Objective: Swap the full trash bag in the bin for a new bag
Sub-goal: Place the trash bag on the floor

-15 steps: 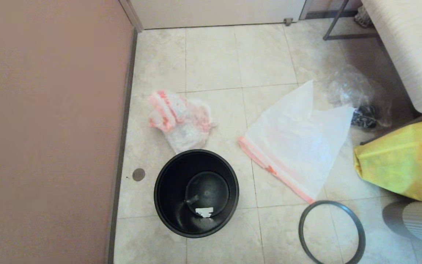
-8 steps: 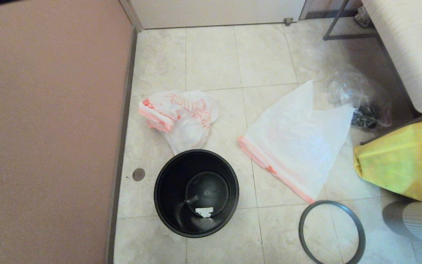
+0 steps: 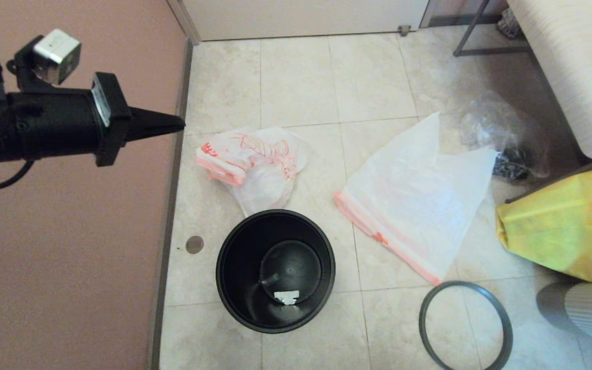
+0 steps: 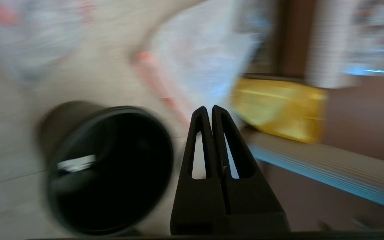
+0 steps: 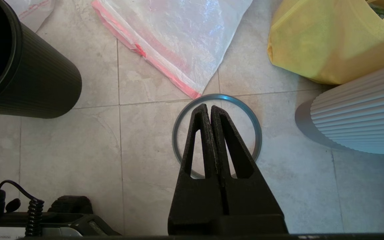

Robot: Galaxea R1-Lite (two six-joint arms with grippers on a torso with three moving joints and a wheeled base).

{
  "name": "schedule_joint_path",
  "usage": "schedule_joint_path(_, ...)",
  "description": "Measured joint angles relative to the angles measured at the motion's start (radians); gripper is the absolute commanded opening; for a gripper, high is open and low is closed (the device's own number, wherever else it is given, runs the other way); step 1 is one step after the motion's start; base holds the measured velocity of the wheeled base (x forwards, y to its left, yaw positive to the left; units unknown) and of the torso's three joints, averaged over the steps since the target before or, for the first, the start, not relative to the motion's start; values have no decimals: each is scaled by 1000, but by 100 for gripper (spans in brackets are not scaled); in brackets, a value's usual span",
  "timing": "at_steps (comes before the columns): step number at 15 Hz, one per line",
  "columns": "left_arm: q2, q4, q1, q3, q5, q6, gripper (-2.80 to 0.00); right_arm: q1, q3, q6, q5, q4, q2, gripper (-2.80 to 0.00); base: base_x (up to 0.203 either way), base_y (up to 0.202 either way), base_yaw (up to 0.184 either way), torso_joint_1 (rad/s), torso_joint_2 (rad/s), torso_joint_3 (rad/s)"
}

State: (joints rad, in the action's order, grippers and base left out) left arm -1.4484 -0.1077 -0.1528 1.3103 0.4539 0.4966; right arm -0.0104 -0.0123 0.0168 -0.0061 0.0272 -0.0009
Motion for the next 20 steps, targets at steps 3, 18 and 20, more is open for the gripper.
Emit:
schedule_joint_path(3, -96, 11, -13, -3, -141, -67, -280, 0, 0, 0, 0, 0, 0, -280, 0, 0, 0, 0, 0, 0)
schedule_joint_path(18, -380, 113, -43, 2, -581, -331, -280, 0, 0, 0, 0, 0, 0, -280, 0, 0, 0, 0, 0, 0)
schedule_joint_path(20, -361, 101, -49, -7, -648, -342, -280, 0, 0, 0, 0, 0, 0, -280, 0, 0, 0, 0, 0, 0)
